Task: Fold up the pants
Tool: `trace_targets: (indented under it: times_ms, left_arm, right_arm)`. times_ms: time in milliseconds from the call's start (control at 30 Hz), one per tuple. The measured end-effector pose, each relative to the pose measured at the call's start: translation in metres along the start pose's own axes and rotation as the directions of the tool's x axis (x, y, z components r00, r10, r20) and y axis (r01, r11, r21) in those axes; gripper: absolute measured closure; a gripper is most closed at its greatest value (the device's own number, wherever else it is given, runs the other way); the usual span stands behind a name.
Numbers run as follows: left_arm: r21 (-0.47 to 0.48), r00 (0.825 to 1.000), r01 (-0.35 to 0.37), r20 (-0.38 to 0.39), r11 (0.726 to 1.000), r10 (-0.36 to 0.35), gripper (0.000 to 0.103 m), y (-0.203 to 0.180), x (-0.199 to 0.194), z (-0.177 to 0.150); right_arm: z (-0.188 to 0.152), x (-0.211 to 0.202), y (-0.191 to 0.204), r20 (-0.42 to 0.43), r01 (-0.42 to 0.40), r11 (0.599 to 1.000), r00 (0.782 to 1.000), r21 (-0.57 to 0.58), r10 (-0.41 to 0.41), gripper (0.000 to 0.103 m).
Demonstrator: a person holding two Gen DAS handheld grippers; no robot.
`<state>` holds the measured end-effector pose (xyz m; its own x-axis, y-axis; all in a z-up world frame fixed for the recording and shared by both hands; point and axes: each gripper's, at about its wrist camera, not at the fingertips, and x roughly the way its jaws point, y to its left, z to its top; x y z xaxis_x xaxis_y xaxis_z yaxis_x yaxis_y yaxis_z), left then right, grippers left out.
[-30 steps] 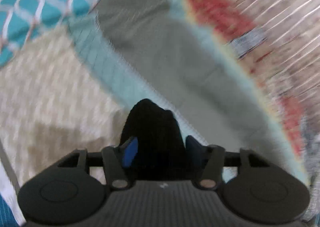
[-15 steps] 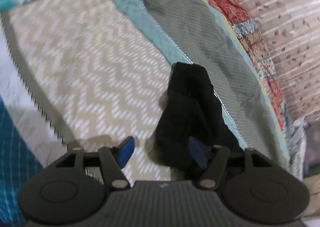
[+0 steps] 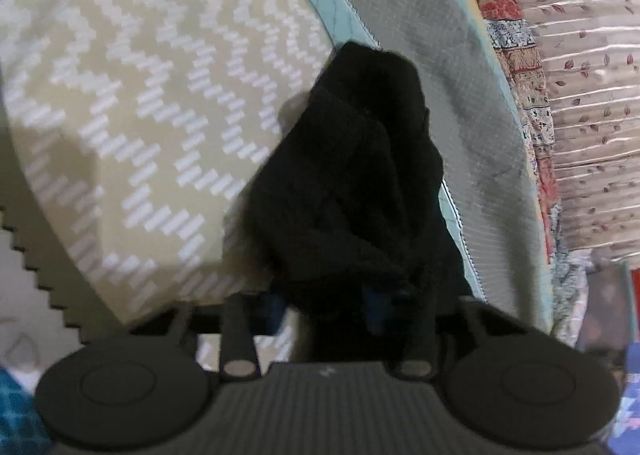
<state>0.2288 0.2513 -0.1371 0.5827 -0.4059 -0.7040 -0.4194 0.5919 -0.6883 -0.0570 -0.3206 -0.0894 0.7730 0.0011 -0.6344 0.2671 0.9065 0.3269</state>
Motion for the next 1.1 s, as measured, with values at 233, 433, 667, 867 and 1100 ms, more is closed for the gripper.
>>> trace_targets:
  times_ms: [233,433,667,867,1100]
  left_arm:
    - [0.047,0.991,0.010,0.135,0.999,-0.017,0.085,-0.002,-0.134,0.004]
    - [-0.013,0.978,-0.052,0.204,0.999,0.054,0.086,0.038,-0.223,0.005]
    - [-0.190,0.980,-0.165,0.083,0.968,0.183,0.082,0.115,-0.199,-0.016]
    - [-0.185,0.977,-0.182,0.079,0.966,0.199,0.075,0.129,-0.185,-0.032]
    - [-0.094,0.975,-0.153,0.147,0.984,0.166,0.085,0.097,-0.197,-0.021]
  right_arm:
    - [0.020,-0.029,0.006,0.105,0.065,0.997,0.993,-0.032,-0.061,0.087]
    - [0.022,-0.088,0.029,0.414,0.305,0.884,0.899,-0.354,-0.144,0.079]
    - [0.004,-0.048,-0.056,0.148,0.543,0.822,0.839,-0.169,-0.524,0.050]
    - [-0.001,-0.084,-0.094,0.102,0.248,0.954,0.958,0.168,-0.267,0.049]
    - [0.014,-0.062,-0.035,0.120,0.098,0.993,0.987,0.068,-0.105,0.049]
